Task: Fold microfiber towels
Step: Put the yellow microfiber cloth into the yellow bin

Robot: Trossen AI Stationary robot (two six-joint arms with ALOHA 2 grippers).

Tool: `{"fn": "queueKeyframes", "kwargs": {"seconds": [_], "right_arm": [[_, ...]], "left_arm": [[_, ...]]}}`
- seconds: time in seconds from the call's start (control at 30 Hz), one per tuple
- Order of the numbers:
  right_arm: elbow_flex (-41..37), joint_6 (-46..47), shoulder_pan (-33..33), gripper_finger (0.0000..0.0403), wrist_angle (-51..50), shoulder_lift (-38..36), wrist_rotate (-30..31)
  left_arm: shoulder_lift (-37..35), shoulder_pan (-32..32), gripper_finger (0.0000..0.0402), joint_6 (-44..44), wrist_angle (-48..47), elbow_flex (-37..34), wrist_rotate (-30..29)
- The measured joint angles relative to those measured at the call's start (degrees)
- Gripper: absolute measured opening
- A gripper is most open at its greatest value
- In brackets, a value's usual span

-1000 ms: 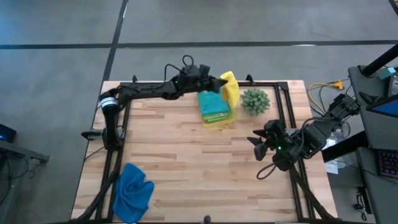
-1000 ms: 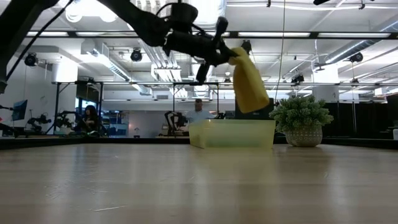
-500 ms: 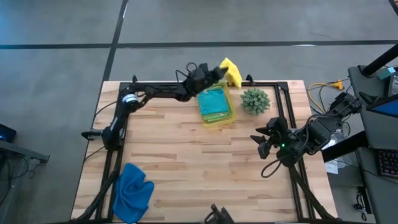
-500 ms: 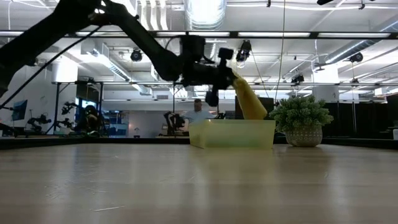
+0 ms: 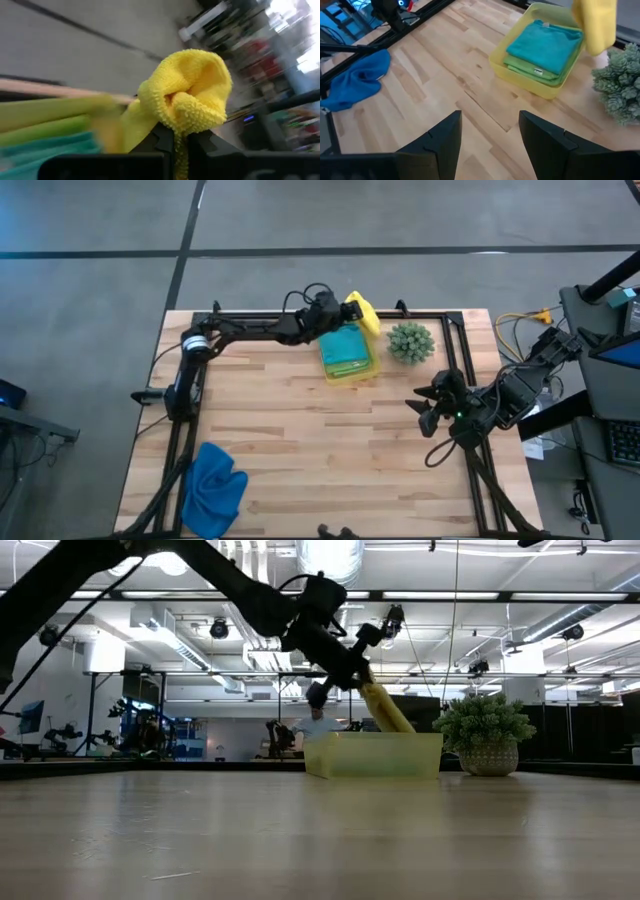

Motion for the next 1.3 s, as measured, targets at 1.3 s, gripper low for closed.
{"fn": "queueKeyframes", "kwargs": {"seconds": [1.3], "right_arm": [[-1.2,-3.3,0.5,0.0192,0.3,0.0,1.1]], "left_arm": [[-11.1,-2.4,0.0,2.9,-31.8,0.0,-15.7]]}}
